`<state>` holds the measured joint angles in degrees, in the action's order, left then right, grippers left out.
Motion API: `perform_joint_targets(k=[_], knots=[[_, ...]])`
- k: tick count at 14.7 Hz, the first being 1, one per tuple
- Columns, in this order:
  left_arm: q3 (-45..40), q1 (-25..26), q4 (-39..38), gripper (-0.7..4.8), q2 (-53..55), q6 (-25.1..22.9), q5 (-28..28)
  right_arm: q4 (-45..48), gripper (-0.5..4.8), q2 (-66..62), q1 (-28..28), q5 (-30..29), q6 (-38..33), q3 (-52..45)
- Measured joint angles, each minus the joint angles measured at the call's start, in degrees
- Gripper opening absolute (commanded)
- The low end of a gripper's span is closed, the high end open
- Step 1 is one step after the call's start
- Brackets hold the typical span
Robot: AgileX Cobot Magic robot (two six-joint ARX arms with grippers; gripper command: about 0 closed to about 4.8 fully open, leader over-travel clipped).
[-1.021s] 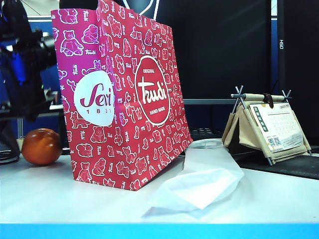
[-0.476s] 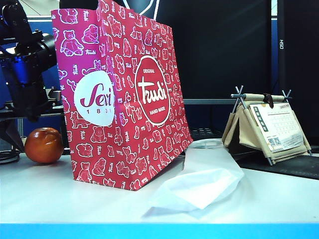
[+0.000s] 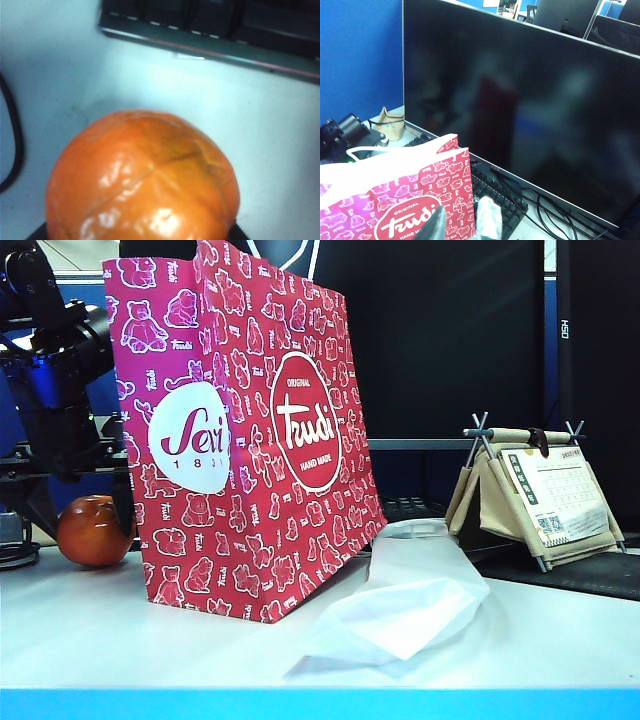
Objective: Open the paper bag and put two oranges into the paper bag.
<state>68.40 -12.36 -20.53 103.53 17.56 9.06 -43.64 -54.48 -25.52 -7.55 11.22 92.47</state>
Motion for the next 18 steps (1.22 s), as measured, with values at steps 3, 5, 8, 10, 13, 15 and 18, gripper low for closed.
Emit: perform_joint_targets(k=[3, 5, 8, 10, 13, 15, 18], knots=[[0.1, 0.0, 0.0, -0.05, -0.1, -2.8, -1.6, -0.4, 0.93, 0.3, 0.0, 0.0, -0.2, 0.0], [0.1, 0.0, -0.7, -0.06, -1.2, -3.9, -2.4, -0.7, 0.84, 0.3, 0.0, 0.0, -0.2, 0.0], [0.1, 0.0, -0.7, -0.06, -9.0, -7.2, -2.3, -0.8, 0.3, 0.3, 0.0, 0.0, -0.4, 0.0], [0.1, 0.0, -0.9, -0.06, -13.1, -8.6, -2.4, -0.6, 0.32, 0.1, 0.0, 0.0, -0.8, 0.0], [0.2, 0.0, -5.0, -0.06, -24.5, -11.8, -3.5, -0.4, 1.06, -3.6, 0.0, -3.1, -4.7, 0.0], [0.8, 0.0, -9.9, -0.06, -29.1, -14.6, -3.5, 0.1, 1.74, -7.3, 0.0, -14.8, -8.6, 0.0], [5.5, 0.0, -17.0, -0.06, -29.6, -16.9, -5.6, 4.5, 2.26, -13.2, 0.0, -32.0, -17.0, 0.0]])
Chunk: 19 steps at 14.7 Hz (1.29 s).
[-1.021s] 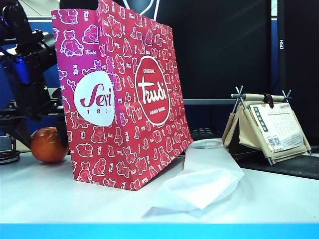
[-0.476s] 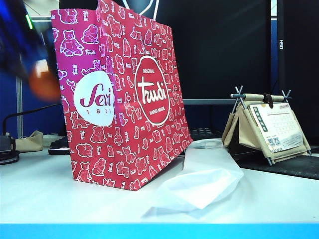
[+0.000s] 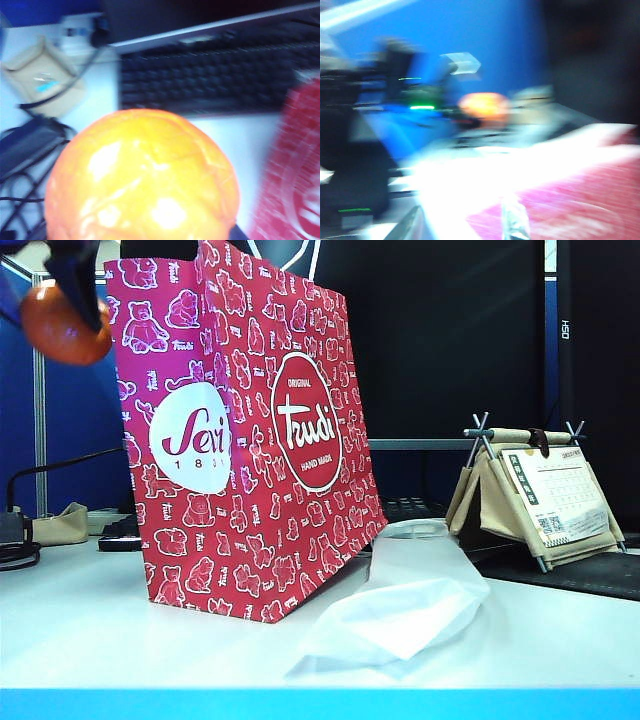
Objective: Open the paper bag and put two oranges into the paper bag.
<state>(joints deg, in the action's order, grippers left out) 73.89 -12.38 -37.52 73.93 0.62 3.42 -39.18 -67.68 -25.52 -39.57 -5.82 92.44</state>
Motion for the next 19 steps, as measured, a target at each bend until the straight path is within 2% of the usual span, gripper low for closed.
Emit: perform_joint_targets(k=[3, 5, 7, 10, 13, 19], knots=[[3.4, 0.0, -3.4, -0.06, 0.0, -0.9, -5.1, 6.6, 2.26, -3.8, 0.0, -11.0, -9.4, 0.0], [5.5, 0.0, -5.5, -0.06, -0.1, -0.9, -9.2, 10.3, 2.26, -5.6, 0.0, -15.5, -15.3, 0.1], [6.7, 0.0, -7.4, -0.06, -0.1, -0.9, -10.1, 10.0, 2.25, -7.2, -0.1, -17.8, -17.9, 0.0], [7.3, 0.0, -9.1, -0.05, -1.6, -0.9, -15.0, 7.6, 2.25, -8.7, -0.4, -18.1, -18.8, 0.0], [7.3, 0.0, -11.3, -0.06, -5.2, -0.4, -17.3, 6.8, 2.25, -10.6, -0.6, -17.6, -18.5, -4.2], [7.4, 0.0, -15.2, -0.06, -8.5, 1.4, -18.9, 14.5, 2.2, -15.1, -6.0, -14.4, -19.3, -7.1]])
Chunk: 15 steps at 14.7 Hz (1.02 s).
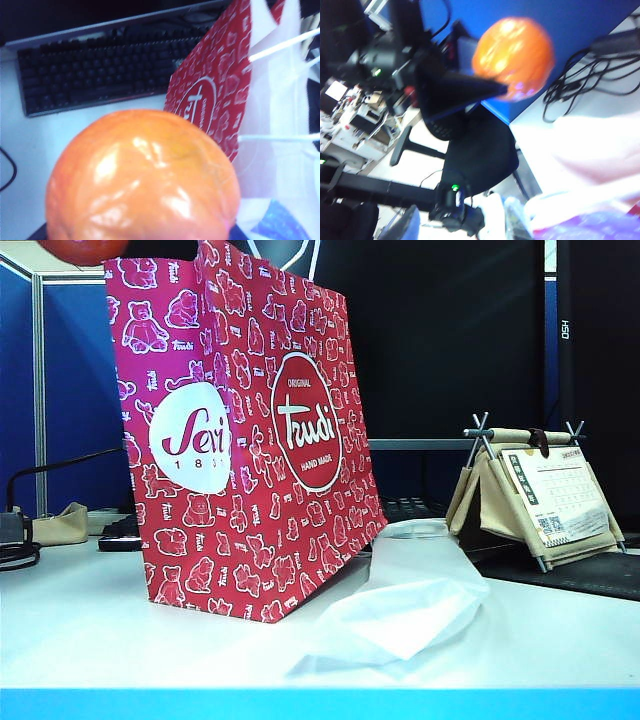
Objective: Open the paper bag and put two oranges into the paper bag.
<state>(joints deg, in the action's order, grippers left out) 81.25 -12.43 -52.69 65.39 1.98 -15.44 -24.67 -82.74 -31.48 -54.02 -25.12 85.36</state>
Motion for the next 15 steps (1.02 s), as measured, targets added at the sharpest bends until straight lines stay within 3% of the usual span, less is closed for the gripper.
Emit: perform_joint_targets(k=[5, 11, 15], knots=[[0.0, 0.0, -0.7, -0.06, -0.1, 0.0, -1.1, 1.9, 2.21, -1.4, 0.0, 1.9, -1.2, 0.0], [0.0, 0.0, -0.7, -0.06, -0.1, -0.2, -1.5, -1.0, 2.35, 0.4, 0.0, -3.0, -2.9, 0.0], [0.0, 0.0, -0.7, -0.06, -0.1, -1.0, -1.6, -7.6, 2.35, 1.1, 0.1, 5.6, 4.0, 0.0]])
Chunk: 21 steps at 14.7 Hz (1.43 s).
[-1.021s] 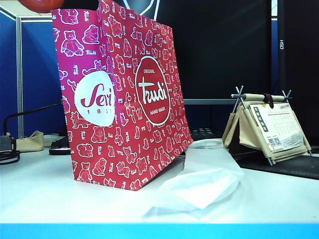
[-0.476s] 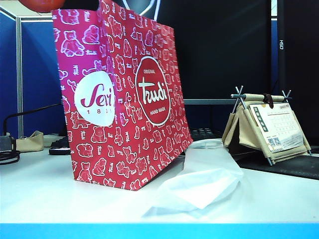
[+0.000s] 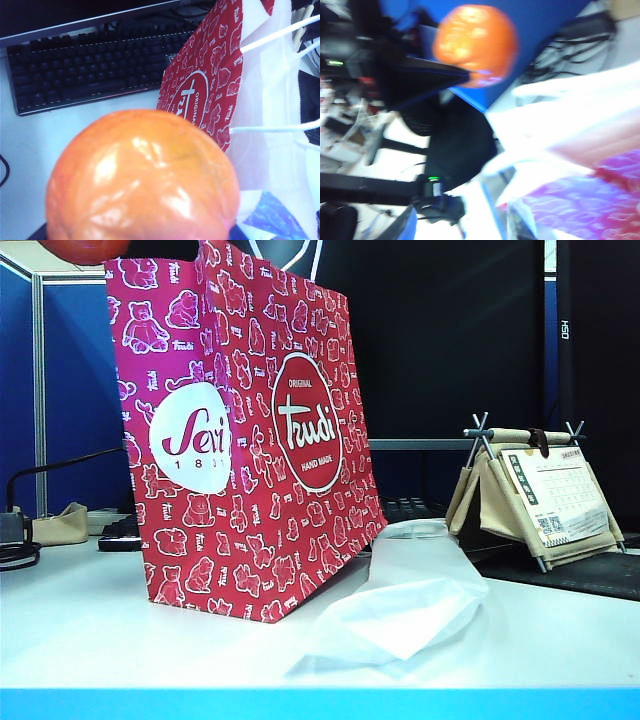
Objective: Open the paper bag and put two oranges into the paper bag.
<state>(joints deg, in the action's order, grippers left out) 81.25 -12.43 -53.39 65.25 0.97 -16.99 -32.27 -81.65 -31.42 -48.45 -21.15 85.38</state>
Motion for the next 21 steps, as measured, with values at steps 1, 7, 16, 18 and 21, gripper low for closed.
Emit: perform_joint_targets(k=[1, 7, 16, 18, 21], knots=[[0.0, 0.0, 0.0, -0.06, -0.1, 0.0, 0.0, 0.9, 2.35, -0.4, 0.0, 0.9, 0.2, 0.0], [0.0, 0.0, -0.1, -0.06, -1.6, -0.1, -1.5, 8.5, 2.35, -4.0, 0.0, 4.9, -1.7, 0.0], [0.0, -5.4, 3.9, -0.05, -0.1, 0.1, -9.9, 12.5, -0.06, -4.0, 0.0, 9.7, -4.9, 0.0], [0.0, -5.3, 5.0, -0.06, 0.0, 0.5, -15.6, 13.0, -0.06, -4.0, 0.1, 8.1, -5.2, 0.6], [0.0, -5.3, 5.2, -0.06, 0.1, 1.4, -19.2, 13.4, -0.06, -4.0, 0.0, 7.6, -5.4, 3.8]])
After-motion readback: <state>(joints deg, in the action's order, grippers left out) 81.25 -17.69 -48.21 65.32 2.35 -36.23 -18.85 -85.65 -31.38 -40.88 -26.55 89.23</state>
